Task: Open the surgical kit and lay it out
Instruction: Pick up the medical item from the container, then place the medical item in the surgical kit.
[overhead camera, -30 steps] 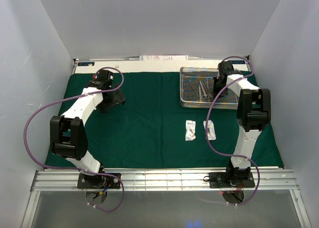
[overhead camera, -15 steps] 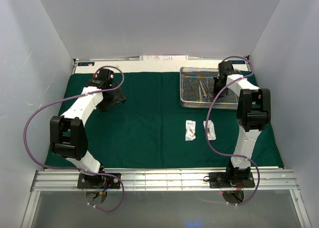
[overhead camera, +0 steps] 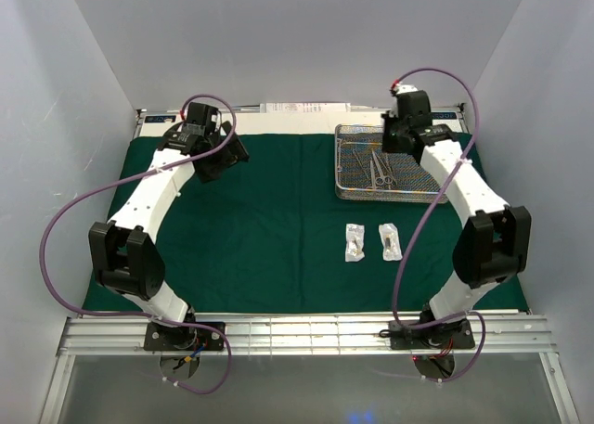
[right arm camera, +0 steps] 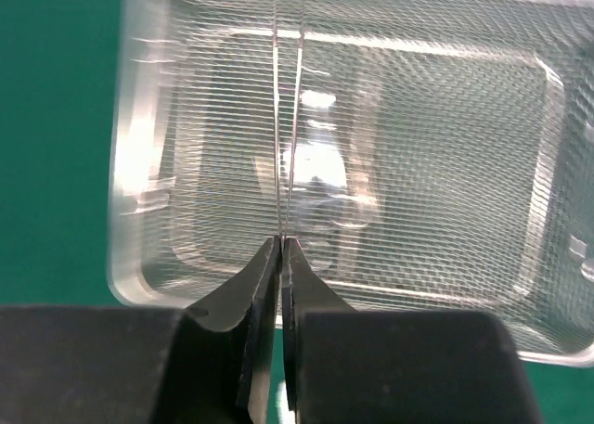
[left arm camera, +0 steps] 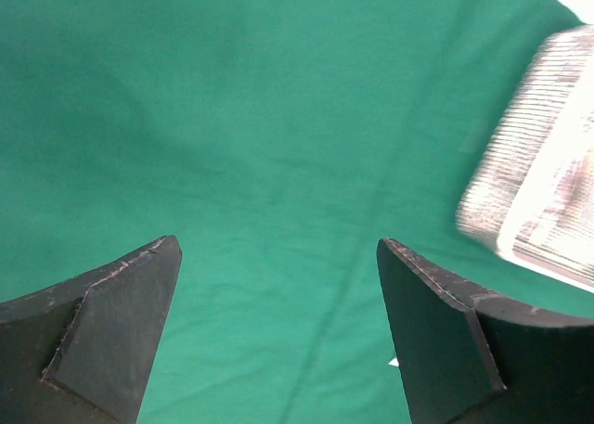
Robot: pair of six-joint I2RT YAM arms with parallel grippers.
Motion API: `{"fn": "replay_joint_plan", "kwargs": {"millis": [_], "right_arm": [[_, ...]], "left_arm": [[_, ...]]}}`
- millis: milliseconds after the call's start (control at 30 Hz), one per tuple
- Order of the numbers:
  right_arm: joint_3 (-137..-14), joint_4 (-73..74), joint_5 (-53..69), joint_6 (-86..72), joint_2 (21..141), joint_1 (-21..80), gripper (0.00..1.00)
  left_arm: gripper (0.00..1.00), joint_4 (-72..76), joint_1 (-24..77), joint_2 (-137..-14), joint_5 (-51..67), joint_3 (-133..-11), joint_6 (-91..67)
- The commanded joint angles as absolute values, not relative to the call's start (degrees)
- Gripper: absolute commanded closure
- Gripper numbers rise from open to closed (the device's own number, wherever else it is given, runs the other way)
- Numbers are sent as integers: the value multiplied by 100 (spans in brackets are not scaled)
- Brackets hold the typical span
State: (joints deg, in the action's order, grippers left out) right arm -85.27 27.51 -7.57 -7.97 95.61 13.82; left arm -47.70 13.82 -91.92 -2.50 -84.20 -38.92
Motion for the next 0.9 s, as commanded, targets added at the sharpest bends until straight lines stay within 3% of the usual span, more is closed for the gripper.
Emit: {"fn": "replay_joint_plan", "kwargs": {"millis": [0, 200, 400, 700, 867], "right_arm": [[-8201, 2383, -747, -826, 9028, 2203, 92], [-7384, 1628, -1063, -1116, 8421, 3180, 92], [-7014, 1170, -1687, -1239, 8411, 4191, 92], [-7022, 1046, -1925, -1310, 8560, 4640, 92], [-7145, 1151, -1934, -1327, 8710, 4728, 92]], "left_arm": [[2, -4737, 1669, -8815, -9, -8902, -4271], [6, -4737, 2363, -8903, -35, -9438, -4649], [24, -4746, 3049, -9219, -448, -9791, -4922], [38, -4746, 3647, -9658, -1072, -10046, -5142], [42, -4703, 3841, -9809, -1283, -10055, -5177]]}}
